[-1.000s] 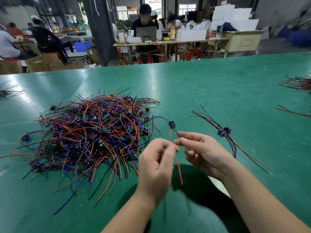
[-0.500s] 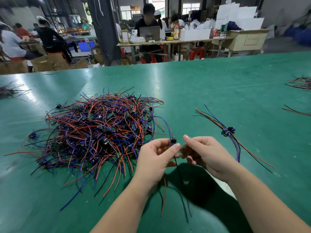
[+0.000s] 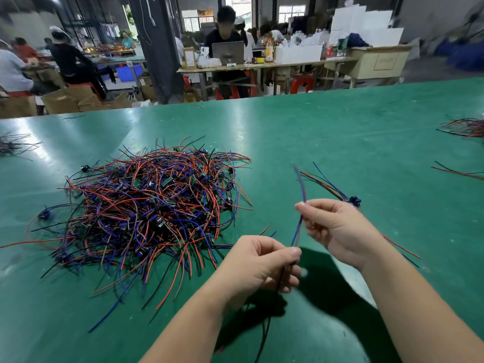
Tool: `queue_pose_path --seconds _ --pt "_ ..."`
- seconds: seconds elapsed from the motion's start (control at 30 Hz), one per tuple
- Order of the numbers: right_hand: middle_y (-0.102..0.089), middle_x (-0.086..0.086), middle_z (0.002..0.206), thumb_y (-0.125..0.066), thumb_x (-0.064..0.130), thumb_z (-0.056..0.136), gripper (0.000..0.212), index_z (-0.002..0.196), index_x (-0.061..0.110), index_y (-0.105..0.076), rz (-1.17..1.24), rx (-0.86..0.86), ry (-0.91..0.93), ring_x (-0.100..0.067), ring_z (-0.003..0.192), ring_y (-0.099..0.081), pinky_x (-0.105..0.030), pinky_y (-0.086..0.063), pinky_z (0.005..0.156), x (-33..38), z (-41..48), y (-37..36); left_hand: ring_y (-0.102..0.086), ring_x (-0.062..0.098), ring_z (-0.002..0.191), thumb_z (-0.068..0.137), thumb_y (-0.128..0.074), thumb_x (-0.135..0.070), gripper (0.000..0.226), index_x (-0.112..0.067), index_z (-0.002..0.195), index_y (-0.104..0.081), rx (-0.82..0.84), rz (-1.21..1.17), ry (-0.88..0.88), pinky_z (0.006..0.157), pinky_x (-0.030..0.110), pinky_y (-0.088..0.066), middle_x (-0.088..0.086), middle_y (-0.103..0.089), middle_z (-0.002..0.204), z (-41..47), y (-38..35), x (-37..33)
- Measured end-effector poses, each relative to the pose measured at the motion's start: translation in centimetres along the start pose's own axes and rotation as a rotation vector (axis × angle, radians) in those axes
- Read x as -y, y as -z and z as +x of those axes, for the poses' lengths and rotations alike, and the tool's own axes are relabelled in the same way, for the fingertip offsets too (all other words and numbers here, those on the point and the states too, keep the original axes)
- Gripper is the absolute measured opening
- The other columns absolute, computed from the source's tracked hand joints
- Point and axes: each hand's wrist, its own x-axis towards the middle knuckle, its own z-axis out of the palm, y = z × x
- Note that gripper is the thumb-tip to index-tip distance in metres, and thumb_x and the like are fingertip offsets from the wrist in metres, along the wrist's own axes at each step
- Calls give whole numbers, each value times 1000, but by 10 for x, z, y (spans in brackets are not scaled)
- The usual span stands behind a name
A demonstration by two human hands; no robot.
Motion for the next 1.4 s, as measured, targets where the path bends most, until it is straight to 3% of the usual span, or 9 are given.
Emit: queue_pose_path --seconds 0.2,0.37,0.5,0.63,0.77,0.97,1.13,1.23,1.4 --pt "-60 1 50 -65 3 81 8 76 8 -62 160 -229 31 -5 41 -54 -12 -41 39 14 4 16 -57 6 53 83 -73 -19 13 -13 71 -70 218 131 62 49 18 -48 -2 -65 64 -5 -1 2" --pt "-56 1 51 -69 7 78 11 73 11 -61 188 -265 -9 -4 38 -51 -11 -33 32 13 5 15 -55 5 53 85 -70 -18 8 -14 78 -73 261 134 97 51 15 -44 -2 -64 64 -7 3 -1" --pt "-56 4 50 -68 11 81 15 71 14 -58 188 -263 -25 -2 39 -53 -10 -36 33 9 7 12 -52 4 56 91 -62 -19 21 -18 112 -68 306 152 109 49 17 -45 -5 -60 73 -6 1 2" --pt "-60 -2 51 -55 26 94 24 77 9 -60 240 -196 -56 -6 42 -59 -11 -43 36 8 7 9 -58 5 69 87 -65 -32 16 -29 102 -71 393 72 -46 65 20 -47 -9 -64 76 -7 -2 4" --pt "-64 -6 56 -52 18 95 15 94 5 -60 -53 -43 -145 -10 43 -58 -14 -42 38 4 4 12 -61 9 53 57 -89 -33 26 -27 74 -70 64 -317 -287 50 20 -47 1 -65 69 3 -7 3" --pt "-69 -7 68 -71 12 64 16 79 10 -77 -266 358 -287 -9 53 -60 -15 -46 50 -7 -7 2 -58 14 51 63 -86 -21 37 -14 78 -53 -557 -164 -581 44 21 -46 -1 -60 60 11 -5 8" --pt "-61 -1 60 -67 18 68 18 78 10 -78 40 264 -160 -4 48 -54 -12 -46 47 -9 -1 -5 -55 4 56 64 -83 -29 29 -23 75 -57 -529 184 -638 57 17 -45 -8 -63 64 13 -5 17" --pt "-60 0 57 -67 15 66 13 72 8 -77 52 174 -115 -3 43 -52 -11 -46 47 -5 0 -2 -65 7 69 71 -74 -10 22 -27 80 -63 -372 289 -646 68 19 -50 -8 -69 76 12 -9 20" --pt "-57 -2 54 -71 13 61 11 68 5 -69 -12 111 -80 -5 42 -50 -12 -45 45 0 0 3 -72 24 71 76 -76 -4 19 -8 91 -66 -299 -168 -359 62 28 -57 9 -73 76 12 -10 12"
